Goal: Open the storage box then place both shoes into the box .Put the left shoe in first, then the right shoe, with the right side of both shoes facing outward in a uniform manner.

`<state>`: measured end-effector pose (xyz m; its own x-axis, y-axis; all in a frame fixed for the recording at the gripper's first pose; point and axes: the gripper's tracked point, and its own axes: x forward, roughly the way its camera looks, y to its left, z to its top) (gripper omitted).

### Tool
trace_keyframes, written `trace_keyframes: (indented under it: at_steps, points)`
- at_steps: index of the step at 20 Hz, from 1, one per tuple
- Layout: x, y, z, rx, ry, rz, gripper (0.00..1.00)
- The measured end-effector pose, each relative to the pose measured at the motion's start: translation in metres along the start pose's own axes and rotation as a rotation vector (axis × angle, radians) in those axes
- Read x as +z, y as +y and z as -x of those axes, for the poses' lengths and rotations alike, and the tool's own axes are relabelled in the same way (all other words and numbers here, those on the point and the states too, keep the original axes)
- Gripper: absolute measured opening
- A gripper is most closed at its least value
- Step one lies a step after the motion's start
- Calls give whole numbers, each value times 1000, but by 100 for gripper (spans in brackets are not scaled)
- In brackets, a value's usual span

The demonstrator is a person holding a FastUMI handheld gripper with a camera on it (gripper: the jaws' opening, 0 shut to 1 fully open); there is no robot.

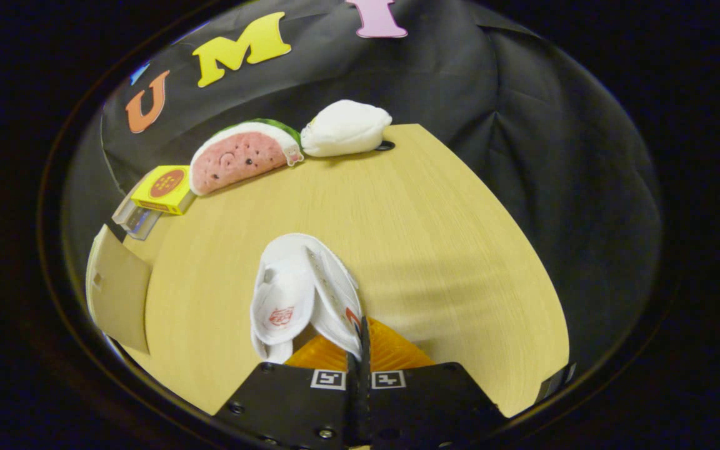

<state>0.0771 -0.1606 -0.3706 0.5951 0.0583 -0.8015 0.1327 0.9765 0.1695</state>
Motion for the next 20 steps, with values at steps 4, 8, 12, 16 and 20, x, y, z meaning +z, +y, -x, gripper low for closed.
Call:
trace_keyframes:
  at_steps: [4, 8, 12, 16, 20]
  points:
    - [-1, 66, 39, 53, -13, -34, 0]
    - [-4, 158, 84, 117, -21, -62, 0]
    - [-6, 255, 123, 176, -25, -71, 0]
    - [-2, 335, 158, 207, -50, -113, 0]
    - [-1, 395, 174, 176, -101, -172, 0]
